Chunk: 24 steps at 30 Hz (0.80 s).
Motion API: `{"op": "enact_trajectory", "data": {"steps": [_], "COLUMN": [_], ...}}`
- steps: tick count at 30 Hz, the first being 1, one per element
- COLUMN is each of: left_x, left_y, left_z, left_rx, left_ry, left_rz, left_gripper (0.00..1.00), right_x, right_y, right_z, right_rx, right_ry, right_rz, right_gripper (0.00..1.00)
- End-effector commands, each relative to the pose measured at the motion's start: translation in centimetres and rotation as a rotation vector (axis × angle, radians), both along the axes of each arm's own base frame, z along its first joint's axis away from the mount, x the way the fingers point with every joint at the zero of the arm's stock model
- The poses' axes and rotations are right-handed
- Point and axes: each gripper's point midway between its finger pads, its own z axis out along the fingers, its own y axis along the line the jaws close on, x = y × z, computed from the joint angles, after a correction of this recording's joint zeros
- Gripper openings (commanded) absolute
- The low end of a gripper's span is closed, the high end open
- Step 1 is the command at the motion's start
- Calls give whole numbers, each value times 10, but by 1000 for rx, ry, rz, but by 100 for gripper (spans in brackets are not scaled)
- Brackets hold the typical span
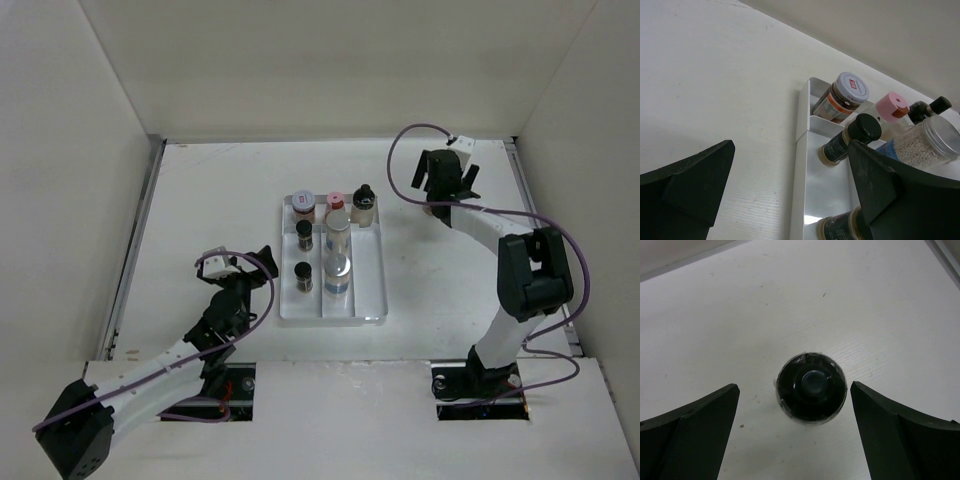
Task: Organize the condiment bottles
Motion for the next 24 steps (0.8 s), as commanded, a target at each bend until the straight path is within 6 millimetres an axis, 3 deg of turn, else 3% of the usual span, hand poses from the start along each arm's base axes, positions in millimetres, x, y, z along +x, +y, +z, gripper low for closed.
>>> {"op": "enact_trajectory", "data": {"steps": [1, 8, 9, 11, 15, 18, 20, 24], "left_x": [1, 4, 4, 4, 4, 4, 4, 2], "left_y": [1, -5, -6, -6, -7, -7, -7, -6], "left_z": [7, 3, 3, 3, 2, 4, 6, 8], "left_rx": [-39, -27, -27, -26, -24, -29, -36, -44], "left_ry": [-43, -27, -27, -25, -22, -28, -35, -44], "left_rz": [4, -7, -8, -10, -10, -13, -15, -16], "left_gripper": [100, 100, 100, 100, 100, 100, 100, 100], "right_x": [17, 22, 21, 20, 17, 6, -8, -47], "right_y": [-8, -10, -9, -11, -12, -13, -15, 14], "right_z": [15, -8, -11, -14, -14, -3, 16, 48], "right_rx": [-3, 19, 25, 33, 54, 74, 85, 98], "right_ry": [-29, 28, 33, 37, 37, -2, -57, -139], "right_rz": [3, 9, 10, 8, 1, -13, -28, 31], "right_gripper": [100, 93, 89, 72, 62, 58, 57, 57]}}
